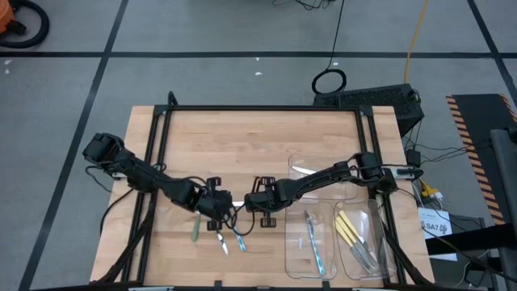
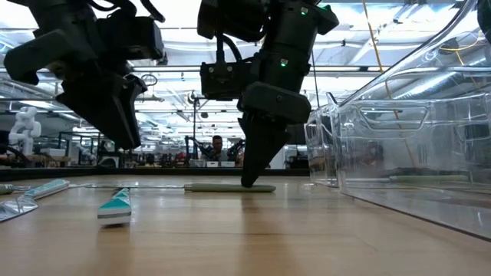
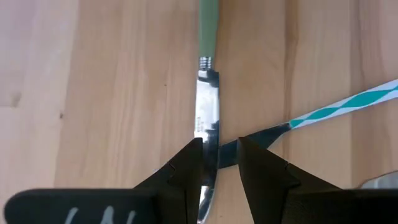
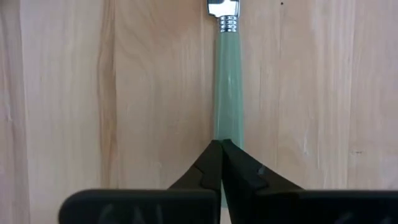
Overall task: Sort silverware by color (type)
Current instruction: Put the green knife into the top transparent bin
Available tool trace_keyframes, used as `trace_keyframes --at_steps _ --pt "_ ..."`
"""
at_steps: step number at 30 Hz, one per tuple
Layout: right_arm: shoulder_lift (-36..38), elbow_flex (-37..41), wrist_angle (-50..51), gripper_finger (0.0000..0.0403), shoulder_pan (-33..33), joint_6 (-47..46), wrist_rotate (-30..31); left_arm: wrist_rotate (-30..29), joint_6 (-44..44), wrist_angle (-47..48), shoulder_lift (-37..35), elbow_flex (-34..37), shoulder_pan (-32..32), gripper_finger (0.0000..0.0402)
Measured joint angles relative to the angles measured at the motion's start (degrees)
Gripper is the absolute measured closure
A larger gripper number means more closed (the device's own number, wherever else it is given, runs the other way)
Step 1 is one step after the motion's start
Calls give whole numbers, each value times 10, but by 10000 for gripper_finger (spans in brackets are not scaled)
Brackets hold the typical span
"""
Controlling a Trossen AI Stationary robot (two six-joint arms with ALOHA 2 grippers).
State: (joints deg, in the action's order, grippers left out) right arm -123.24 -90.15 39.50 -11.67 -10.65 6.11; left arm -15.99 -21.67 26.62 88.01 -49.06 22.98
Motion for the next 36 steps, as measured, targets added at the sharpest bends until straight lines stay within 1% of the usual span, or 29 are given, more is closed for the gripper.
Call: trace_keyframes --at_steps 4,7,11,14,17,25,31,32,36 --pt "0 0 0 403 -5 -2 1 -12 -25 5 0 0 1 293" --pt "0 0 -1 403 -8 0 1 -27 -17 0 0 0 0 282" --pt "0 0 0 403 -8 -2 0 -37 -3 -2 5 0 -12 237" --pt "0 0 0 403 -8 -2 0 -46 6 -21 16 8 -14 203" --pt "0 0 1 403 -8 -1 0 -51 17 -44 35 19 -13 184" --pt "0 0 2 403 -8 -5 -3 -52 -2 -32 58 28 -12 187" --pt "0 0 5 403 -12 -5 -3 -54 -12 -15 57 29 19 188" --pt "0 0 5 403 -12 -6 -3 -62 -7 -12 57 29 28 188" --pt "0 0 5 403 -12 -6 -4 -129 -9 15 57 29 60 188"
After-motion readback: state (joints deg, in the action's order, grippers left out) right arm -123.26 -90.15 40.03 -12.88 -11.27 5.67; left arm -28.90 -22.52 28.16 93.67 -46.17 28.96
